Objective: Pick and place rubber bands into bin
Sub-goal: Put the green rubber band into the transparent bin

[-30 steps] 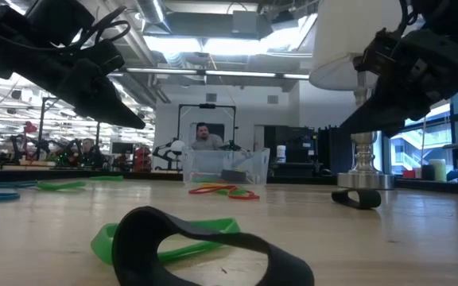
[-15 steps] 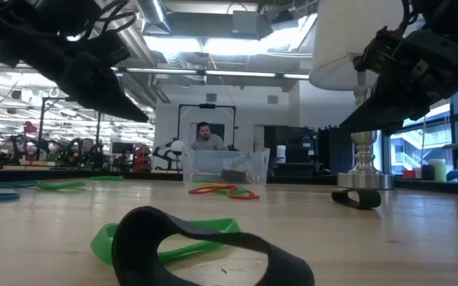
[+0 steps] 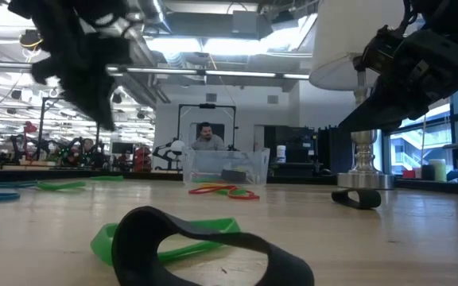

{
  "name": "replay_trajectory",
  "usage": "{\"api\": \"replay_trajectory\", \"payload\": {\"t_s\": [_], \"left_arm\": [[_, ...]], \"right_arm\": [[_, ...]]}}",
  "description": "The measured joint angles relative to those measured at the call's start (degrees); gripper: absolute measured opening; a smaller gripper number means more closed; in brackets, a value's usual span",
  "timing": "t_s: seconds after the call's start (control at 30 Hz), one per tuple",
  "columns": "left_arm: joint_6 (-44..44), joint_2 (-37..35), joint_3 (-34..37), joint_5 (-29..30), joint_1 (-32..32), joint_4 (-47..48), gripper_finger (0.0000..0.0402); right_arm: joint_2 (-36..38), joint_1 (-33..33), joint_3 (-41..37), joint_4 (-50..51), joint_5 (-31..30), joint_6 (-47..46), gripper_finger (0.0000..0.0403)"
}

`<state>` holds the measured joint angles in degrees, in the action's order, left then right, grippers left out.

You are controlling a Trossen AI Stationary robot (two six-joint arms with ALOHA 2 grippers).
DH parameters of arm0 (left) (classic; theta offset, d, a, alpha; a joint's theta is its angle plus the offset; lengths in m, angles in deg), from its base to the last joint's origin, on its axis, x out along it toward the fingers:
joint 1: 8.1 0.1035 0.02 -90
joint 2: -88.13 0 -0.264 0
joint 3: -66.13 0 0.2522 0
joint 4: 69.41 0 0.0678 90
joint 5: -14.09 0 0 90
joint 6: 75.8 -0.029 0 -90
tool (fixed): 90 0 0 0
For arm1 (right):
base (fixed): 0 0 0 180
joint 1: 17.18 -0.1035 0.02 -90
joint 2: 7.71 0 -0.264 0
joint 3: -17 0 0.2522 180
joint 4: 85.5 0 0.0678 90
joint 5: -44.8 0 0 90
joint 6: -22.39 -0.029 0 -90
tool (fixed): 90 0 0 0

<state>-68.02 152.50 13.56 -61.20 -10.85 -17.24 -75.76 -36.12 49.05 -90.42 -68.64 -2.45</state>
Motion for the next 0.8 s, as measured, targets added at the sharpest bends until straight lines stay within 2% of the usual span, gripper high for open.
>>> {"api": "replay_trajectory", "payload": {"t_s": [0.13, 0.23, 0.53, 0.8], "left_arm": [[1.39, 3.81, 0.02, -2.25, 0.73, 5.81, 0.0118], [1.13, 6.59, -0.06, -2.39, 1.39, 4.88, 0.0130], [0.03, 16.30, 0.00, -2.81, 4.88, 5.08, 0.0121], [-2.73, 21.97, -0.28, -4.66, 6.34, 4.73, 0.0105]], "right_arm": [[0.00, 0.00, 0.01, -0.04, 0.00, 0.02, 0.0017], [0.00, 0.00, 0.02, -0.27, 0.00, 0.04, 0.0017], [0.00, 0.02, 0.04, -0.93, 0.00, 0.04, 0.0017], [0.00, 0.02, 0.04, -0.89, 0.00, 0.04, 0.0017]]}}
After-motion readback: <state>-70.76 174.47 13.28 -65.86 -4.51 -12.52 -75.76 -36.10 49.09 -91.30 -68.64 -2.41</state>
